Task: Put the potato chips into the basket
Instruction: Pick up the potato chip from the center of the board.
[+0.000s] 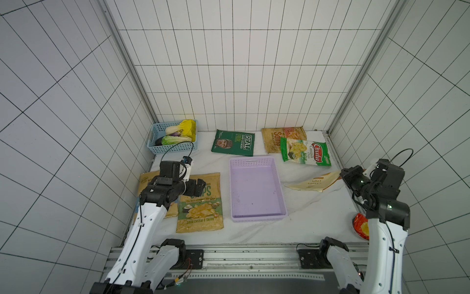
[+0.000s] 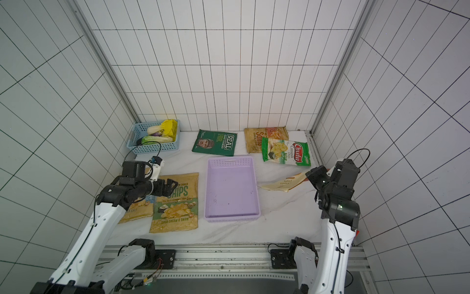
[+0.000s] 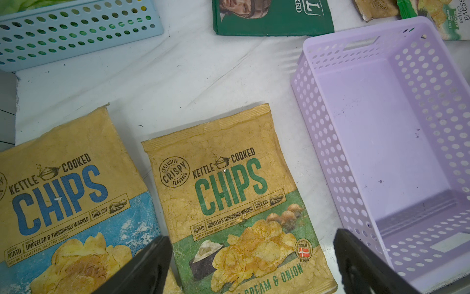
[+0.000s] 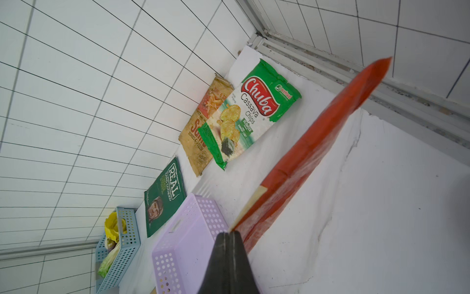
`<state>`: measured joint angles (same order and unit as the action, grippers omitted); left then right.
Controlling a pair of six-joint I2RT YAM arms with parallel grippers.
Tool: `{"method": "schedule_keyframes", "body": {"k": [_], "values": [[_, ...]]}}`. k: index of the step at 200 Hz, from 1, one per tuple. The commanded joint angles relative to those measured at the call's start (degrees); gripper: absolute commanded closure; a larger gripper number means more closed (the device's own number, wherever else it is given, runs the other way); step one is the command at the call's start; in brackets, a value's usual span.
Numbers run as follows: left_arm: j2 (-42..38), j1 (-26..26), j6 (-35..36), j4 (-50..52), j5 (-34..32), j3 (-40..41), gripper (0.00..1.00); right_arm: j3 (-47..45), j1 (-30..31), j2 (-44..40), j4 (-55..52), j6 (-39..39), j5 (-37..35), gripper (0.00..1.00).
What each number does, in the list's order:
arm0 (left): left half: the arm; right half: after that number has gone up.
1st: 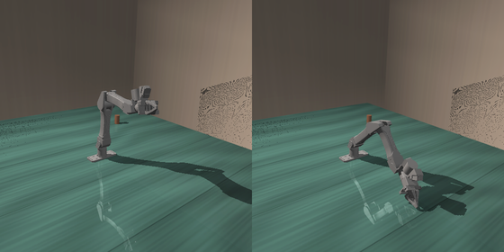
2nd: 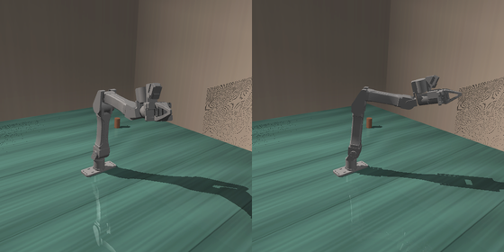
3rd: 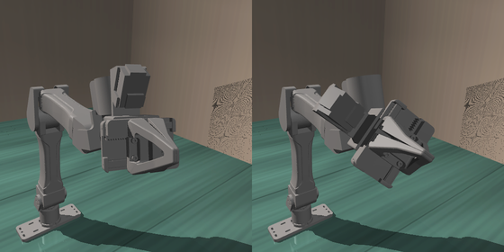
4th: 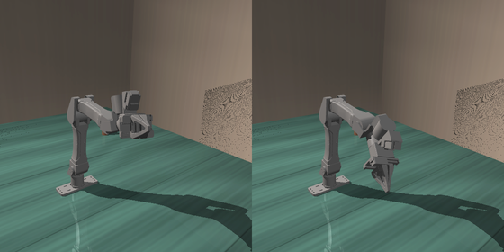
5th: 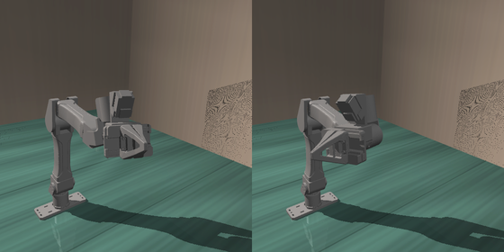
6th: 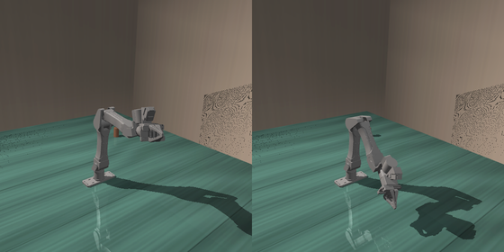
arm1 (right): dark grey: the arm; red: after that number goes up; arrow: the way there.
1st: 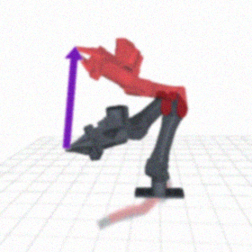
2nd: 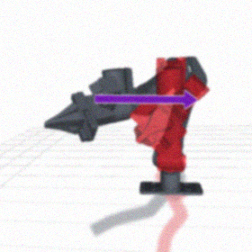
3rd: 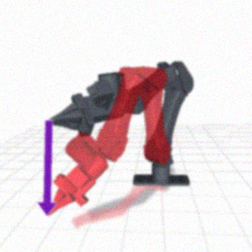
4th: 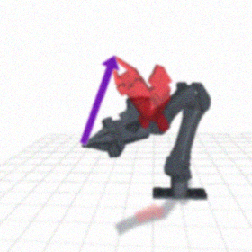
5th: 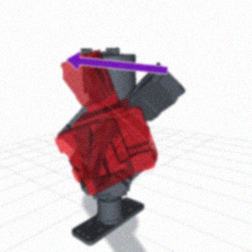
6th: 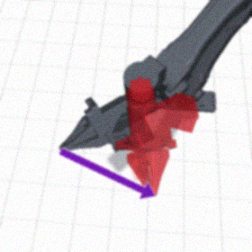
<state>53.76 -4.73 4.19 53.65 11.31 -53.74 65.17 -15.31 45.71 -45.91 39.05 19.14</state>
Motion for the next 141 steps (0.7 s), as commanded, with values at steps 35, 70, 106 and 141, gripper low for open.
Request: {"method": "schedule_keyframes", "body": {"k": [35, 70, 106, 141], "values": [[-0.1, -0.2, -0.2, -0.7, -0.7, -0.4, 0.02, 13.1, 8.9, 9.1, 2.5, 0.9, 10.5, 1.0], [0.0, -0.2, -0.5, -0.9, -1.4, -0.4, 0.02, 18.1, 24.2, 16.1, 3.2, 0.7, 7.9, 1.0], [-0.1, -0.2, -0.7, -1.0, -2.1, -0.3, 0.02, 19.4, 35.4, 21.6, 6.2, 0.5, 3.5, 1.0], [-0.2, -0.2, -0.8, -1.2, -2.2, -0.2, 0.02, 18.0, 41.8, 27.6, 10.8, 0.9, 5.3, 1.0]]}}
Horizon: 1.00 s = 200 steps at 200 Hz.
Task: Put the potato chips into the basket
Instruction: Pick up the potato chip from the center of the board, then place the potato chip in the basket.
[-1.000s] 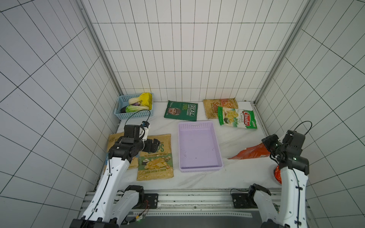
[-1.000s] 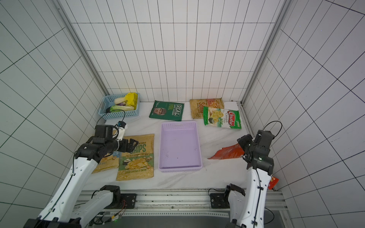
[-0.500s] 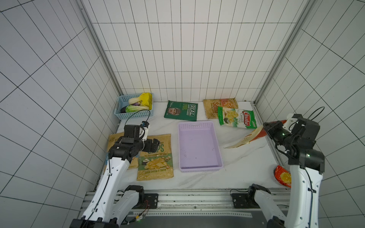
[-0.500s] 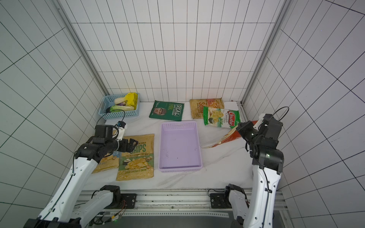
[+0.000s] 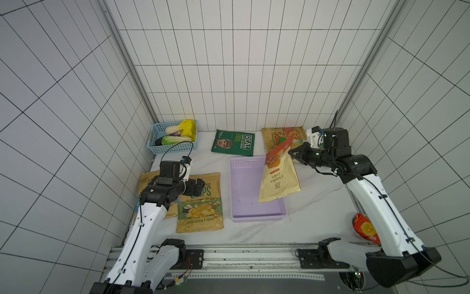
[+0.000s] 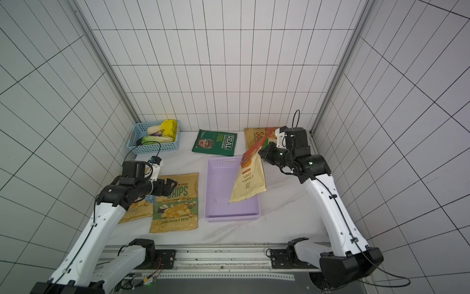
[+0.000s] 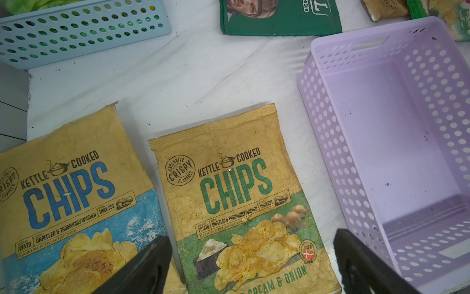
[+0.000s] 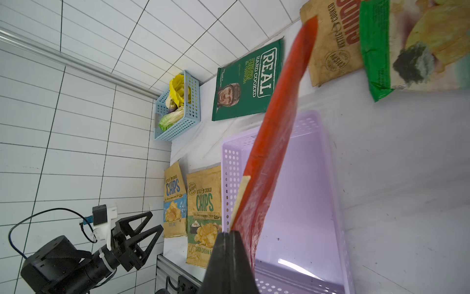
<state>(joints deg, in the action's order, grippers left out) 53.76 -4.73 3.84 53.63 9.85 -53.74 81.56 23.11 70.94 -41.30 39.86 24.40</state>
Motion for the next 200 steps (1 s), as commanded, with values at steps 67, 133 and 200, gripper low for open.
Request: {"method": "schedule_keyframes", "body": {"k": [67, 133, 200], "values": [[-0.5, -0.1, -0.5, -1.1, -1.1, -0.2, 0.02, 0.8, 13.1, 15.6, 10.7, -3.7, -2.9, 1.0], [-1.0, -0.1, -0.6, -1.3, -1.1, -0.1, 0.02, 6.9, 19.1, 23.0, 10.5, -7.7, -2.9, 1.0], [-0.8, -0.2, -0.5, -1.3, -1.1, -0.1, 0.02, 7.3, 21.4, 22.4, 14.0, -9.0, 0.7, 1.0]]}}
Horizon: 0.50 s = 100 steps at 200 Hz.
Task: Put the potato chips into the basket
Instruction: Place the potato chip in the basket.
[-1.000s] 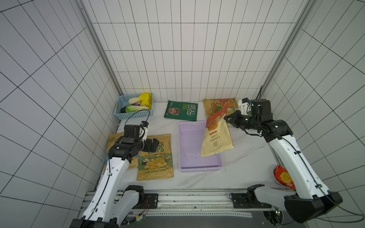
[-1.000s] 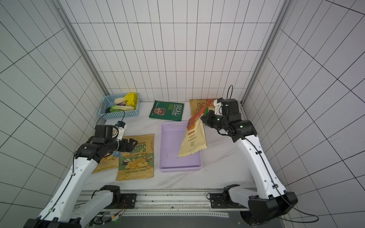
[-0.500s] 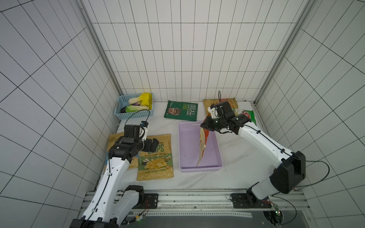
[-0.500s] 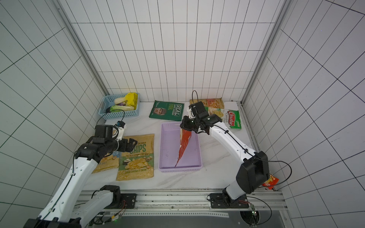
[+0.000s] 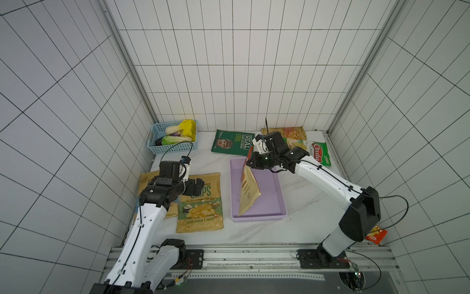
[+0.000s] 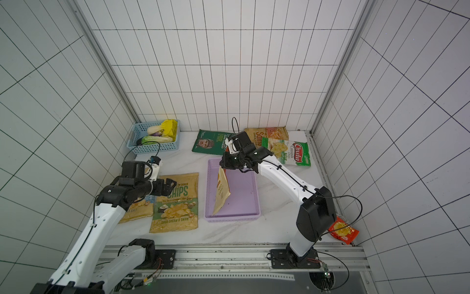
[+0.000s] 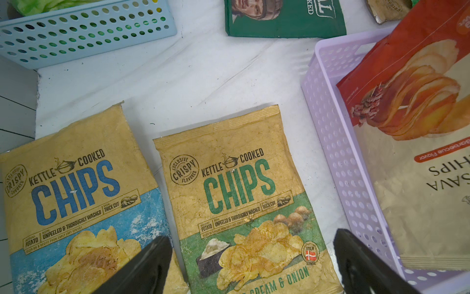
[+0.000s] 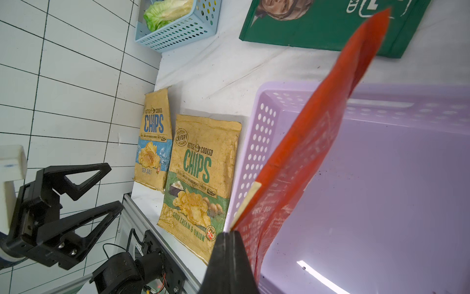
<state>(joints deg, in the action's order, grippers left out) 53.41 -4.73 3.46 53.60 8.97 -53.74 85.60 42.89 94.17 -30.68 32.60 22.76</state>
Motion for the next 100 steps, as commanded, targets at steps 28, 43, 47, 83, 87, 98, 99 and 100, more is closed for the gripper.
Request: {"method": "schedule_keyframes", "body": {"k": [28, 43, 47, 83, 87, 98, 99, 100], "values": [[-1.0, 0.0, -0.2, -1.3, -0.4, 0.0, 0.02, -0.1, 1.6, -1.0, 3.7, -2.7, 2.1, 1.0], [-1.1, -0.1, -0.2, -1.3, -0.3, 0.0, 0.02, -4.2, 1.6, -1.9, 4.5, -3.0, 1.5, 1.0], [-1.1, -0.1, -0.2, -1.4, -0.2, 0.0, 0.02, -5.1, 1.6, -2.2, 4.5, -3.0, 1.0, 1.0], [-1.1, -0.1, -0.3, -1.3, -0.3, 0.0, 0.02, -13.4, 0.8, -9.3, 3.8, -4.2, -6.4, 1.0], [-1.2, -0.1, -0.2, -1.4, -0.3, 0.0, 0.02, -14.4, 0.4, -10.1, 3.7, -4.3, -6.8, 1.0], [-1.3, -0.1, -0.1, -1.4, -0.2, 0.1, 0.02, -16.6, -1.1, -11.8, 3.4, -4.2, -7.0, 1.0], [-1.3, -0.1, -0.1, -1.4, -0.2, 0.1, 0.02, -16.9, -1.3, -11.9, 3.4, -4.3, -6.9, 1.0], [-1.3, -0.1, -0.1, -1.4, -0.2, 0.1, 0.02, -17.0, -1.5, -12.0, 3.3, -4.3, -6.9, 1.0]]}}
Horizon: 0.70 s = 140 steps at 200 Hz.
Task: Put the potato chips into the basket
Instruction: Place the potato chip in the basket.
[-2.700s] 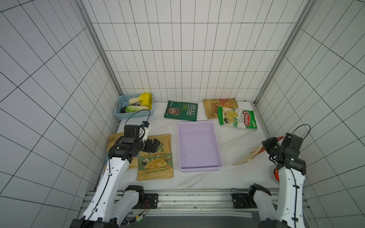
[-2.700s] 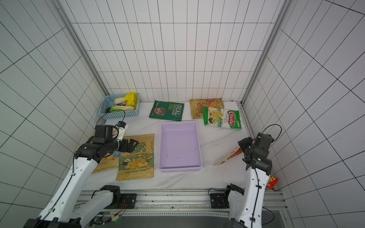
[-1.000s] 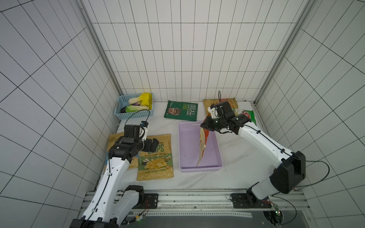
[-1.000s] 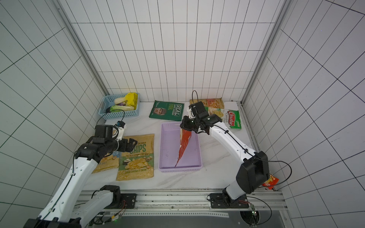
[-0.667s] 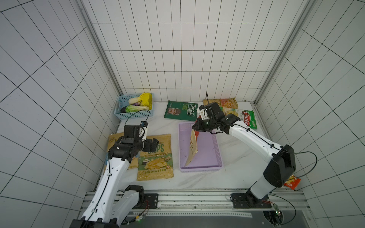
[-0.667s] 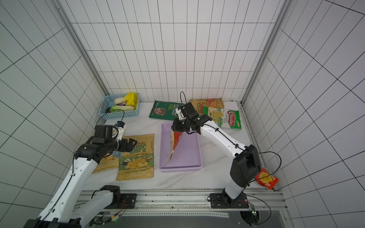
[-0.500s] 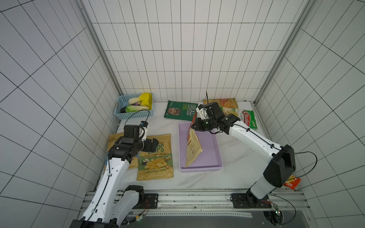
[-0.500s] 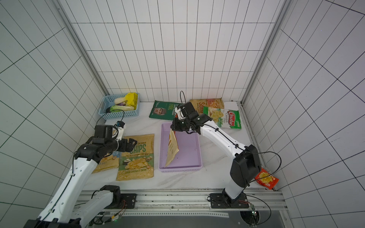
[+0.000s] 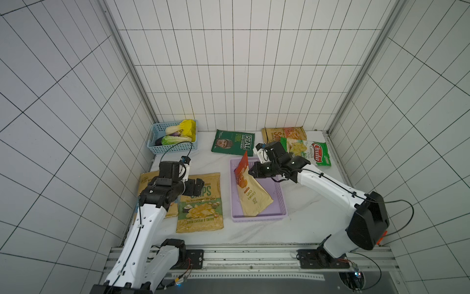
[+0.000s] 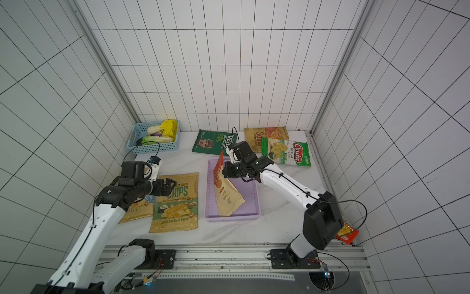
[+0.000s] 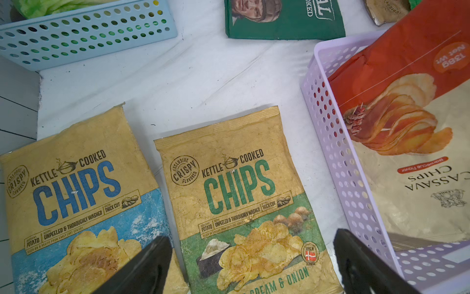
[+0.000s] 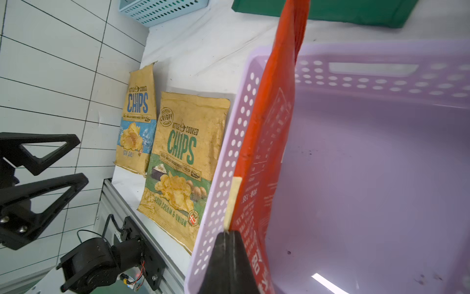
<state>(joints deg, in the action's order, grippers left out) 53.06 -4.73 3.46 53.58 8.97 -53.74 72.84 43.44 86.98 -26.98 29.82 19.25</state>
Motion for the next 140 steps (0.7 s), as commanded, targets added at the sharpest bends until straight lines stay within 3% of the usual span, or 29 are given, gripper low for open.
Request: {"method": "schedule_keyframes", "body": {"k": [1, 53, 65, 99, 119, 140], "values": [[-0.9, -0.1, -0.1, -1.4, -0.2, 0.1, 0.02, -4.4, -2.2, -4.9, -0.4, -1.5, -3.4, 1.0], [-0.9, -0.1, -0.1, -1.4, -0.2, 0.1, 0.02, -10.7, -8.5, -4.0, -4.0, -3.0, -4.2, 1.0], [-0.9, -0.1, -0.1, -1.4, -0.2, 0.1, 0.02, -10.7, -9.0, -2.5, -5.0, -3.6, -5.0, 0.96], [-0.9, -0.1, -0.1, -1.4, -0.2, 0.0, 0.02, -5.8, -8.9, -0.7, -13.3, -4.7, -14.8, 0.68], [-0.9, -0.1, -0.1, -1.4, -0.2, 0.0, 0.02, -2.5, -8.7, -3.1, -18.2, -4.9, -22.7, 0.4], [-0.8, -0.1, -0.1, -1.5, -0.2, 0.0, 0.02, 0.5, -8.6, -6.0, -21.1, -5.8, -26.2, 0.28]]}}
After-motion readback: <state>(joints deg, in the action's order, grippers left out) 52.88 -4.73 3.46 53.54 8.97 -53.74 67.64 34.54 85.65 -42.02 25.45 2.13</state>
